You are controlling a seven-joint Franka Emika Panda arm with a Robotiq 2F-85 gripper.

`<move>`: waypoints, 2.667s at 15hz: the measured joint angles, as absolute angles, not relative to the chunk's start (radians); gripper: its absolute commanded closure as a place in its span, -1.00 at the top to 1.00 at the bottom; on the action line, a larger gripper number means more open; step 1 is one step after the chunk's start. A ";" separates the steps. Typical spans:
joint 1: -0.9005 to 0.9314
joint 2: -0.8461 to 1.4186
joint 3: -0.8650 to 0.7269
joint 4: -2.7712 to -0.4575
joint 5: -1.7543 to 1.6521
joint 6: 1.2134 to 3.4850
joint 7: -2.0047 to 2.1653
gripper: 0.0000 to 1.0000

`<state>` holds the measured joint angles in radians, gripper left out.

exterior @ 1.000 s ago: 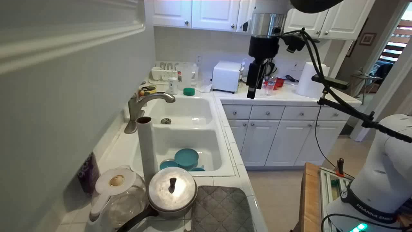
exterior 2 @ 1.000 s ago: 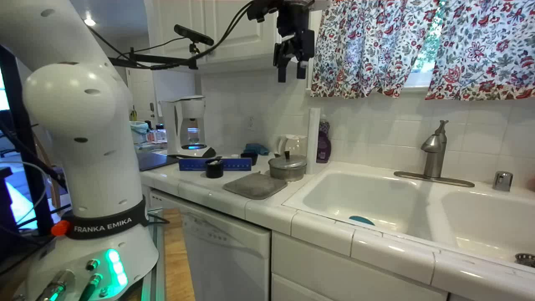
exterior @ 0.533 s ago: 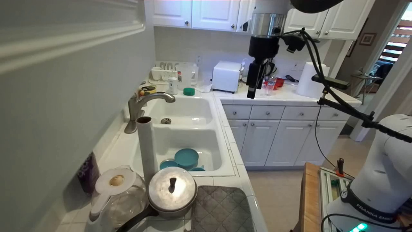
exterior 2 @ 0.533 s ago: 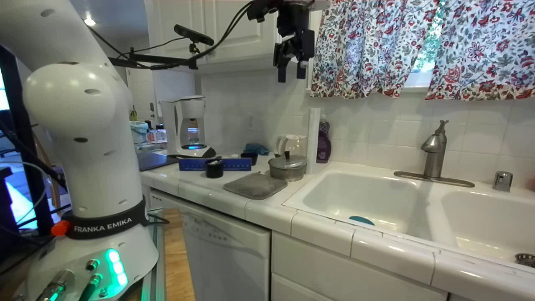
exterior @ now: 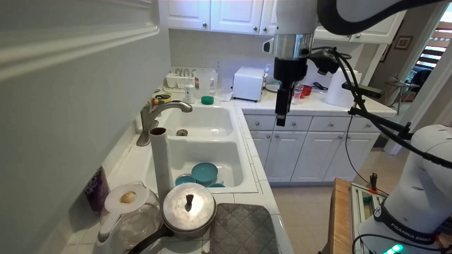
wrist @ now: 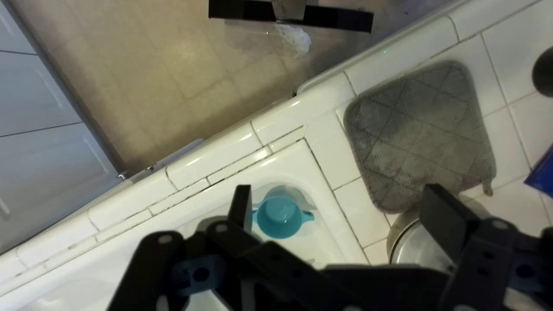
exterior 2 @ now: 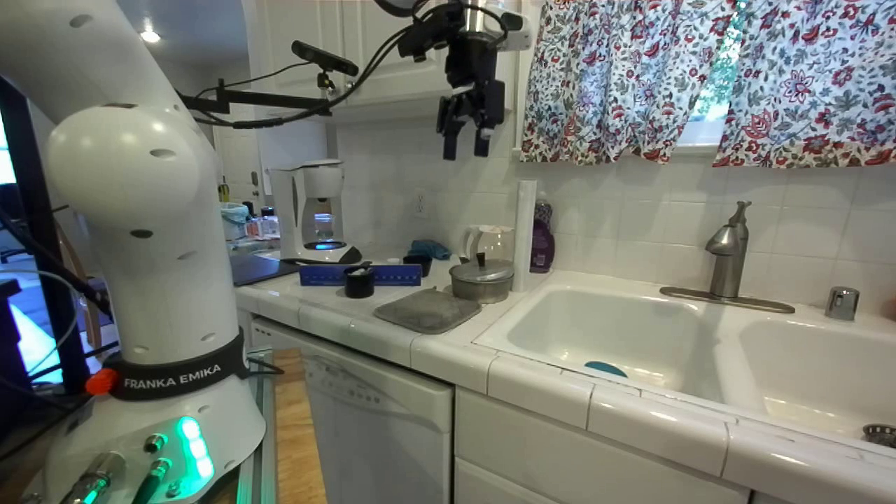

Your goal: Remove the green towel from the black pot

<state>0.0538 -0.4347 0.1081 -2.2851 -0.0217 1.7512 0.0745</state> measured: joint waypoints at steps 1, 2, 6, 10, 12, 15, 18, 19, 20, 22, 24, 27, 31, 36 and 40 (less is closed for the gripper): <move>0.070 -0.441 0.121 -2.320 -0.022 1.753 0.073 1.00; 0.088 -0.451 0.133 -2.359 -0.021 1.762 0.069 1.00; 0.183 -0.516 0.157 -2.520 -0.012 1.830 0.004 1.00; 0.290 -0.594 0.178 -2.661 0.005 1.963 -0.066 1.00; 0.339 -0.619 0.198 -2.712 0.017 2.051 -0.072 1.00; 0.396 -0.623 0.234 -2.749 0.021 2.173 -0.072 1.00; 0.428 -0.602 0.263 -2.749 0.033 2.271 -0.069 1.00; 0.439 -0.593 0.270 -2.749 0.044 2.285 -0.068 1.00; 0.451 -0.584 0.277 -2.749 0.061 2.294 -0.065 1.00; 0.477 -0.565 0.290 -2.749 0.101 2.304 -0.059 1.00; 0.504 -0.543 0.299 -2.749 0.141 2.314 -0.058 1.00; 0.519 -0.521 0.307 -2.748 0.154 2.316 -0.058 1.00; 0.515 -0.524 0.305 -2.747 0.154 2.316 -0.058 1.00; 0.518 -0.513 0.311 -2.747 0.154 2.336 -0.058 1.00; 0.534 -0.451 0.362 -2.746 0.154 2.450 -0.055 1.00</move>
